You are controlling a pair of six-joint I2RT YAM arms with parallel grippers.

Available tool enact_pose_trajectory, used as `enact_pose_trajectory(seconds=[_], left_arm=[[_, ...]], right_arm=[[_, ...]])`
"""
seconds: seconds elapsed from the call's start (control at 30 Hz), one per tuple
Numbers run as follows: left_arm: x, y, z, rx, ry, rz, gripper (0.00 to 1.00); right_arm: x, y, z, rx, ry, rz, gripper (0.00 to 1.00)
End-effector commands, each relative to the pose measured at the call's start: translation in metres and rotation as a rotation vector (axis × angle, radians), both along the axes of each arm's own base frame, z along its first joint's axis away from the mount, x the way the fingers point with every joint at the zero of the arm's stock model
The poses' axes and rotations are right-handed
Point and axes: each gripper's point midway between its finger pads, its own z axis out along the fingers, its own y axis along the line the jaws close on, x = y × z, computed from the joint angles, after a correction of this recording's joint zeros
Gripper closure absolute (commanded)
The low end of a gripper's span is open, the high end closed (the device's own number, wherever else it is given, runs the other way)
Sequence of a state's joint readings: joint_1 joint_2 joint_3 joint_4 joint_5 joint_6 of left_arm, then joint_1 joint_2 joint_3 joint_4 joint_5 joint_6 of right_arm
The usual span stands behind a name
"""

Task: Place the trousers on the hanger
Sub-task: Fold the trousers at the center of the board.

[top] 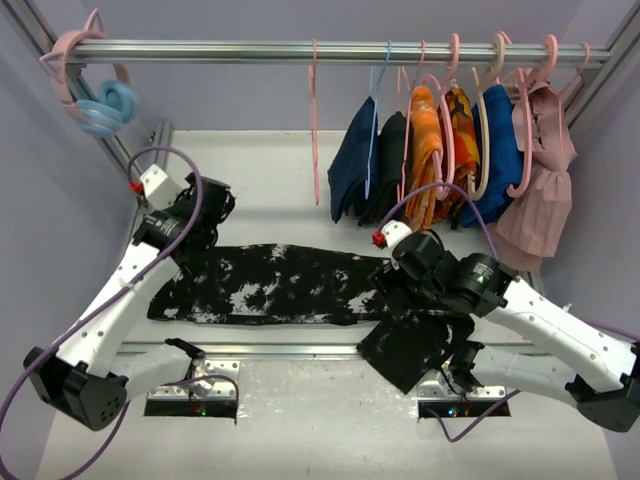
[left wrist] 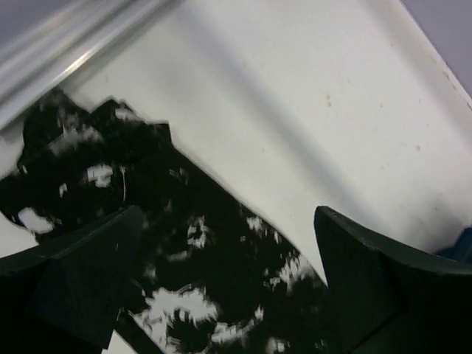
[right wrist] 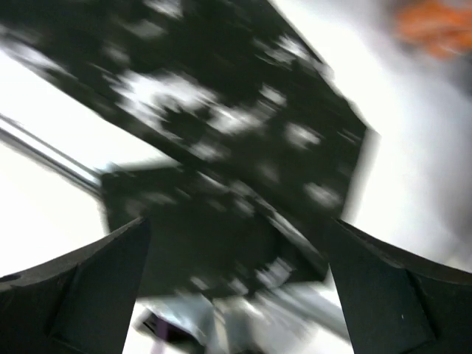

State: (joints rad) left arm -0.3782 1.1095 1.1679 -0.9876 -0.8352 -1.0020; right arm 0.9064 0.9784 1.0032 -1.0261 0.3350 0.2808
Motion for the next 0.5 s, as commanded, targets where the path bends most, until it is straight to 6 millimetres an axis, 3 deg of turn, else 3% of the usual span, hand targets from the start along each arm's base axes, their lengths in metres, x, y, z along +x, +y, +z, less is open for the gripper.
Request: enact_pose_trajectory(seconds=[0.0, 0.1, 0.17, 0.3, 0.47], left_arm=[[-0.036, -0.021, -0.051, -0.281, 0.043, 0.06, 0.0], [-0.063, -0.029, -0.104, -0.352, 0.15, 0.061, 0.0], [-0.073, -0.027, -0.121, -0.362, 0.176, 0.083, 0.0], [-0.085, -0.021, -0.142, -0.341, 0.222, 0.125, 0.0], [-0.097, -0.026, -0.179, -0.352, 0.329, 0.141, 0.0]], right_arm=[[-0.008, 0.061, -0.049, 0.22, 0.138, 0.039, 0.01], [-0.007, 0.07, -0.093, 0.149, 0.162, 0.057, 0.01], [-0.005, 0.071, -0.108, 0.087, 0.136, 0.072, 0.01], [0.005, 0.082, -0.115, -0.008, 0.078, 0.1, 0.01], [0.014, 0.086, -0.104, 0.024, 0.031, 0.071, 0.01]])
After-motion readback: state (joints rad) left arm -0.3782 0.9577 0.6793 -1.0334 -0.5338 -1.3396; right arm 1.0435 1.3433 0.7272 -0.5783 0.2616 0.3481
